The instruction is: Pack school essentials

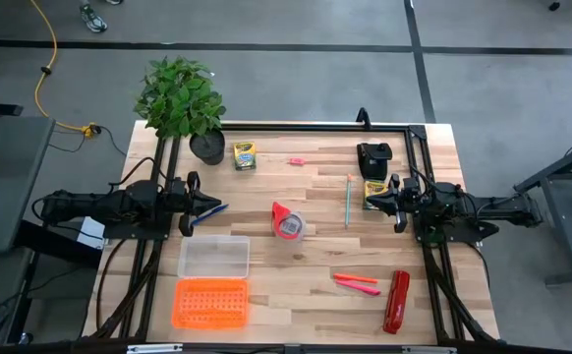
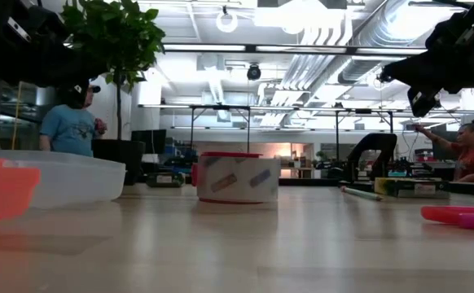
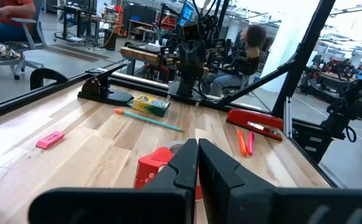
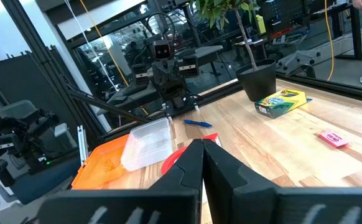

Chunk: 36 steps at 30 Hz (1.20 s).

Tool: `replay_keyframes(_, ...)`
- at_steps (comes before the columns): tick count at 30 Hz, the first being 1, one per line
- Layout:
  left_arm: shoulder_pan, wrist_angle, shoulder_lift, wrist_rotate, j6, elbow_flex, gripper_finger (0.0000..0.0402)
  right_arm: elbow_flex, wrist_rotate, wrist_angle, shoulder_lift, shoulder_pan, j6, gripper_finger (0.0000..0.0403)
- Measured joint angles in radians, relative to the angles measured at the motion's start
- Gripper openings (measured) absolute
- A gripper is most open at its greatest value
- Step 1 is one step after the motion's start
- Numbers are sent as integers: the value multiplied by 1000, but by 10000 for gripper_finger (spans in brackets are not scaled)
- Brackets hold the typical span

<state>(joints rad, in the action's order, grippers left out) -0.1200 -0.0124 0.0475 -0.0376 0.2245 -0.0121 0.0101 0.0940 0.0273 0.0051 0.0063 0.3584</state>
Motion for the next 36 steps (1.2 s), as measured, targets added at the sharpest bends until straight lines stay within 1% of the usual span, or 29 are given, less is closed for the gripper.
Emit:
replay_keyframes(30,0,0,0,0,0,0,3,0,0,2,0,0,3,0)
replay_keyframes(33,0,0,0,0,0,0,3,0,1,3,0,0,80,0)
replay_keyframes(34,0,0,0,0,0,0,3,0,5,6,0,0,130,0)
replay_keyframes(36,0,0,0,0,0,0,3,0,50,44,1,0,259,0)
